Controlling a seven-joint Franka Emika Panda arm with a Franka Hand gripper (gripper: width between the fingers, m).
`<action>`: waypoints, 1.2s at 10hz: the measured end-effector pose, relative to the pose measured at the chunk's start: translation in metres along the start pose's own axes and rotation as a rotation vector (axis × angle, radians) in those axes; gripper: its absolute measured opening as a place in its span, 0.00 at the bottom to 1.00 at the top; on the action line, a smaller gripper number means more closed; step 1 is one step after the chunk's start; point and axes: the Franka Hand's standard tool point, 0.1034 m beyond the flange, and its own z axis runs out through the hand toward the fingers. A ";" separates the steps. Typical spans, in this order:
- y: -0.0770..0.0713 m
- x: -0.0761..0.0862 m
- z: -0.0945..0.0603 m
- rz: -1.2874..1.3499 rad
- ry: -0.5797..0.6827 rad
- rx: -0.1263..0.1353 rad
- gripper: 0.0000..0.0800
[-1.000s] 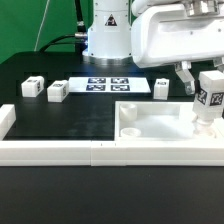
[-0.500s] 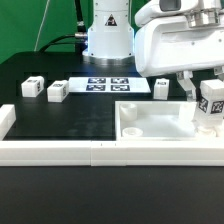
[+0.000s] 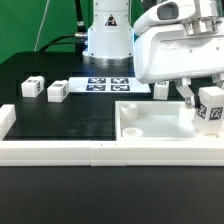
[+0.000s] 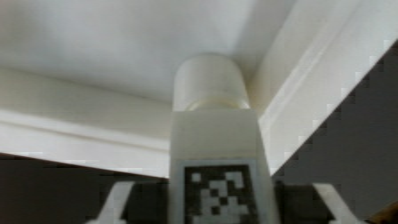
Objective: Assemble one leg
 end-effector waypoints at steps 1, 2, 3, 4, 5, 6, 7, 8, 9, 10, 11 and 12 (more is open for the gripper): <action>0.000 0.000 0.000 0.000 0.000 0.000 0.36; 0.000 0.000 0.000 0.000 0.000 0.000 0.48; 0.000 0.000 0.000 0.000 0.000 0.000 0.65; 0.000 0.000 0.000 0.000 0.000 0.000 0.76; 0.000 0.000 0.000 0.000 0.000 0.000 0.76; 0.000 0.000 0.000 0.000 0.000 0.000 0.80; 0.000 0.000 0.000 0.000 0.000 0.000 0.81; 0.000 0.000 0.000 0.000 0.000 0.000 0.81; 0.000 0.001 -0.001 0.000 0.001 0.000 0.81; 0.000 0.004 -0.007 -0.002 -0.019 0.006 0.81; 0.000 0.012 -0.018 -0.006 -0.025 0.008 0.81; 0.000 0.016 -0.023 -0.007 -0.028 0.009 0.81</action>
Offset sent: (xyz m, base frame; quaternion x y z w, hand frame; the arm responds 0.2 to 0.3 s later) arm 0.0000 0.0000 0.0000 0.0000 0.0000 0.0000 1.0000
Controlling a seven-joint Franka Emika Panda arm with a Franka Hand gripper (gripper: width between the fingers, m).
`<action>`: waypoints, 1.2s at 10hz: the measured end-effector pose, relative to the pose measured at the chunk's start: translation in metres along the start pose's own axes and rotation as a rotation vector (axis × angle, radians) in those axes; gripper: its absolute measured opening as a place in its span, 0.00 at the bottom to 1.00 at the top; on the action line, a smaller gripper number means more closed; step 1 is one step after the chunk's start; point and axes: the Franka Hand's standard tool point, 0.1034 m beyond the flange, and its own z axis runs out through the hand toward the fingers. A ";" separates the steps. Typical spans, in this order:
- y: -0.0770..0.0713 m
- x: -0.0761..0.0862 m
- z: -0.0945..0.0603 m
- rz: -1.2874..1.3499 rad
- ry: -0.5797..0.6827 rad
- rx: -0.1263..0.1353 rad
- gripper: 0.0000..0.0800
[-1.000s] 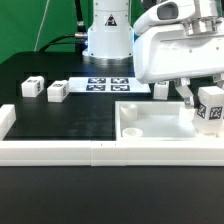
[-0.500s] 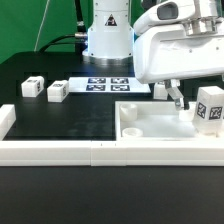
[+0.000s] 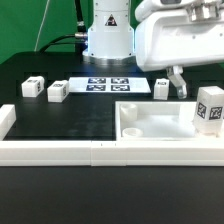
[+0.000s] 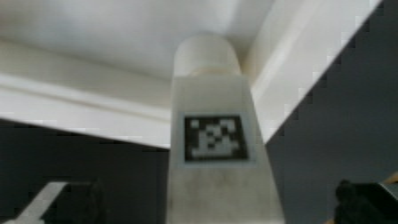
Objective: Assemble one leg
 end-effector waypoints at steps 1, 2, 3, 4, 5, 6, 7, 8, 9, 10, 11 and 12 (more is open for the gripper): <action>-0.002 -0.002 0.002 -0.001 -0.023 0.007 0.81; -0.003 -0.005 0.003 0.002 -0.047 0.014 0.81; -0.007 -0.008 0.005 0.014 -0.123 0.035 0.81; -0.007 -0.010 0.008 0.030 -0.186 0.048 0.81; -0.008 -0.012 0.007 0.039 -0.279 0.062 0.81; -0.007 -0.009 0.005 0.051 -0.362 0.064 0.81; -0.006 -0.007 0.005 0.046 -0.419 0.069 0.81; -0.002 -0.008 0.003 0.042 -0.509 0.081 0.81; -0.003 -0.003 0.006 0.041 -0.505 0.083 0.81; -0.003 -0.003 0.006 0.041 -0.504 0.083 0.81; -0.002 -0.003 0.006 0.039 -0.502 0.082 0.81; 0.002 0.001 0.008 0.037 -0.480 0.076 0.81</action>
Offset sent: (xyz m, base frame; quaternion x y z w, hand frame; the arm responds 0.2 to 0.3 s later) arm 0.0097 -0.0173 -0.0183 -0.0383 -0.1354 0.0160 0.9899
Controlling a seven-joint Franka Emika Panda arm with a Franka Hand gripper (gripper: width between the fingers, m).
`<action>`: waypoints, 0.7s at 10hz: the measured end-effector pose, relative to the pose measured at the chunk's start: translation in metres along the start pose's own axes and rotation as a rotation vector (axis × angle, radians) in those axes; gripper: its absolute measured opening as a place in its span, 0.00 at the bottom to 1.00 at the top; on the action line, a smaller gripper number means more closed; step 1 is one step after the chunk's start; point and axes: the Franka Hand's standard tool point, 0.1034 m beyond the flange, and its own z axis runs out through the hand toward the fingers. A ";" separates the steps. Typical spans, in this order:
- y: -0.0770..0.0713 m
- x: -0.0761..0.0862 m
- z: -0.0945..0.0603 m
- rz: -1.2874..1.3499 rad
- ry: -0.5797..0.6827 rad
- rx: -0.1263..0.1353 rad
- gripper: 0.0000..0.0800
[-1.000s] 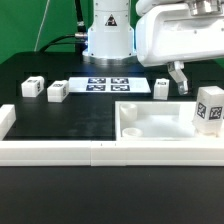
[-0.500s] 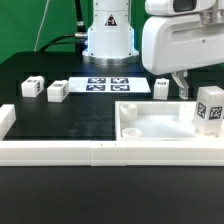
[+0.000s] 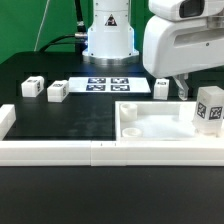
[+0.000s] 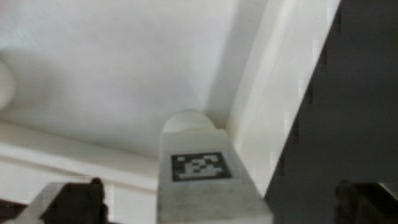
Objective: Assemble one leg
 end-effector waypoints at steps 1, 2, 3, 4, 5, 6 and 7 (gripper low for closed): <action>0.004 0.001 0.000 0.004 0.007 -0.003 0.81; 0.005 0.001 0.001 0.008 0.005 -0.004 0.81; 0.002 0.001 0.002 0.010 0.004 -0.004 0.81; -0.002 0.001 0.003 0.006 0.003 -0.002 0.81; -0.005 0.001 0.003 0.004 0.002 -0.002 0.81; -0.004 0.001 0.003 0.004 0.002 -0.002 0.66; -0.004 0.001 0.003 0.005 0.002 -0.002 0.48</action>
Offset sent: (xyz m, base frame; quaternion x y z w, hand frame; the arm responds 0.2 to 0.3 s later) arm -0.0016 0.0139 -0.0012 -0.0012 0.0024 0.0170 0.9999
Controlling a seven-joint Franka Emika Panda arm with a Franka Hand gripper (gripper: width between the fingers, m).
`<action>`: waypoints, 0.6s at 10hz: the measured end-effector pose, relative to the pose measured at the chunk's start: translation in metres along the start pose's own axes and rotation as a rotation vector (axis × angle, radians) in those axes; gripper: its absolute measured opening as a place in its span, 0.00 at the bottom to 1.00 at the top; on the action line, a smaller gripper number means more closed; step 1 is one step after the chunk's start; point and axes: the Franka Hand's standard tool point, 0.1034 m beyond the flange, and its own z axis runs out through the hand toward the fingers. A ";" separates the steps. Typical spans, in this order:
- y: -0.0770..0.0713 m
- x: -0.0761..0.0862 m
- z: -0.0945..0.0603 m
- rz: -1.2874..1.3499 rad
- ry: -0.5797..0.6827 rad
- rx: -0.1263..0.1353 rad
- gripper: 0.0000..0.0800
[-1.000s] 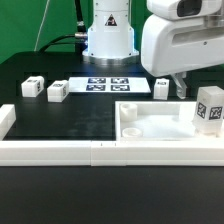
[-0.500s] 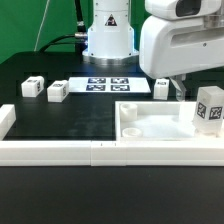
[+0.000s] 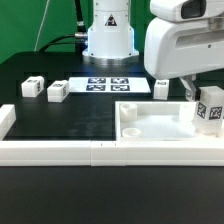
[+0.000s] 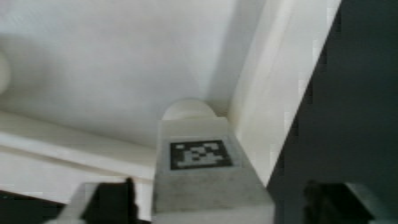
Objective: Assemble one leg
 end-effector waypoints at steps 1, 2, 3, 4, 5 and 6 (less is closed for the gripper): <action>0.001 0.000 0.000 0.001 0.000 -0.001 0.48; 0.001 0.000 0.000 0.001 0.000 -0.001 0.37; 0.001 0.000 0.000 0.016 0.000 0.000 0.37; 0.001 0.000 0.000 0.029 0.000 0.000 0.37; 0.001 0.000 0.000 0.029 0.000 0.000 0.37; 0.001 0.000 0.000 0.030 0.000 0.000 0.37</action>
Offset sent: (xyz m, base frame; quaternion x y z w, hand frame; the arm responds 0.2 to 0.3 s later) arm 0.0000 0.0000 0.0000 0.0000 0.0000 0.0799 0.9968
